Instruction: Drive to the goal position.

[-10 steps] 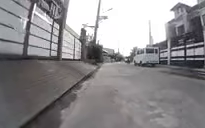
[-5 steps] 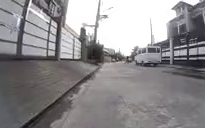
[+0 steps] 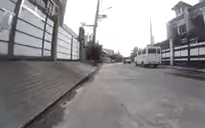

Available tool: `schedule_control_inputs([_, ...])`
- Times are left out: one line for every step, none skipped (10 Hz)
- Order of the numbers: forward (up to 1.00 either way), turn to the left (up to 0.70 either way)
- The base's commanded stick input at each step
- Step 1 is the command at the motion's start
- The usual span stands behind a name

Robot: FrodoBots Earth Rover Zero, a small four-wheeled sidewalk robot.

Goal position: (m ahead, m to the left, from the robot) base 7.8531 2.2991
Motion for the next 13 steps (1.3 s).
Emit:
schedule_control_inputs([0.64,0.00])
schedule_control_inputs([0.64,0.00])
schedule_control_inputs([0.64,0.00])
schedule_control_inputs([0.64,0.00])
schedule_control_inputs([0.64,0.00])
schedule_control_inputs([0.64,0.00])
schedule_control_inputs([0.64,0.00])
schedule_control_inputs([0.64,0.00])
schedule_control_inputs([0.64,-0.01])
schedule_control_inputs([0.64,-0.17])
schedule_control_inputs([0.64,-0.32])
schedule_control_inputs([0.64,-0.32])
schedule_control_inputs([0.64,-0.30])
